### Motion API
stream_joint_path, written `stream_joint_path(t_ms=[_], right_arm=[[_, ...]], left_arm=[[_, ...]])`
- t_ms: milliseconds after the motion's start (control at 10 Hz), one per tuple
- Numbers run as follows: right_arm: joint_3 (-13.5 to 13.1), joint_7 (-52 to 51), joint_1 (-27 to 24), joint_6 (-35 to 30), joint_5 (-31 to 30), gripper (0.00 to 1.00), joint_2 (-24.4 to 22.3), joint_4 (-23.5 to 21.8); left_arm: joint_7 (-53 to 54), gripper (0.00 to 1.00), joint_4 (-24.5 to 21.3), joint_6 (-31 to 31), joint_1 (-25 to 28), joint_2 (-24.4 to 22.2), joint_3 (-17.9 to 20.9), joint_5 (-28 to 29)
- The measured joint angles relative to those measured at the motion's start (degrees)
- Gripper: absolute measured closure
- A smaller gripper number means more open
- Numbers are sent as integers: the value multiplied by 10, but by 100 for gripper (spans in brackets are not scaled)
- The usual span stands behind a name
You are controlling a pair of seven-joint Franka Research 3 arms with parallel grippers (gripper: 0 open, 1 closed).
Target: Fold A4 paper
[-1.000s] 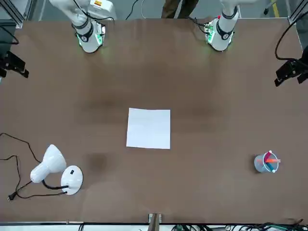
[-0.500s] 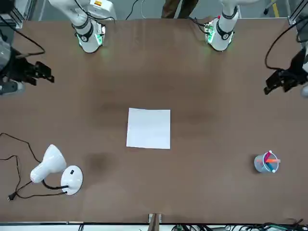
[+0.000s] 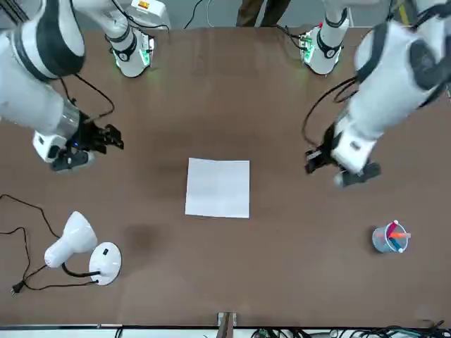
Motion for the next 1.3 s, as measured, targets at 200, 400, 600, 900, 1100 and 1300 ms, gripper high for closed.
stream_joint_path(t_ms=[200, 400, 600, 900, 1100, 1300], right_arm=[[0, 0, 32, 72, 33, 45, 32, -32], [0, 1, 59, 113, 37, 63, 71, -35], [0, 1, 78, 168, 51, 81, 117, -40], [0, 1, 106, 243, 105, 96, 188, -44], [0, 1, 119, 283, 113, 98, 231, -45], [0, 0, 127, 300, 149, 98, 257, -43]], left_arm=[[-61, 99, 3, 84, -42, 72, 0, 26], [-110, 99, 10, 167, -70, 135, 1, 63], [-182, 99, 19, 232, -102, 202, 2, 126], [-227, 99, 29, 248, -130, 256, 2, 187], [-228, 99, 30, 247, -135, 275, 2, 204], [-230, 99, 30, 248, -138, 295, 2, 214]])
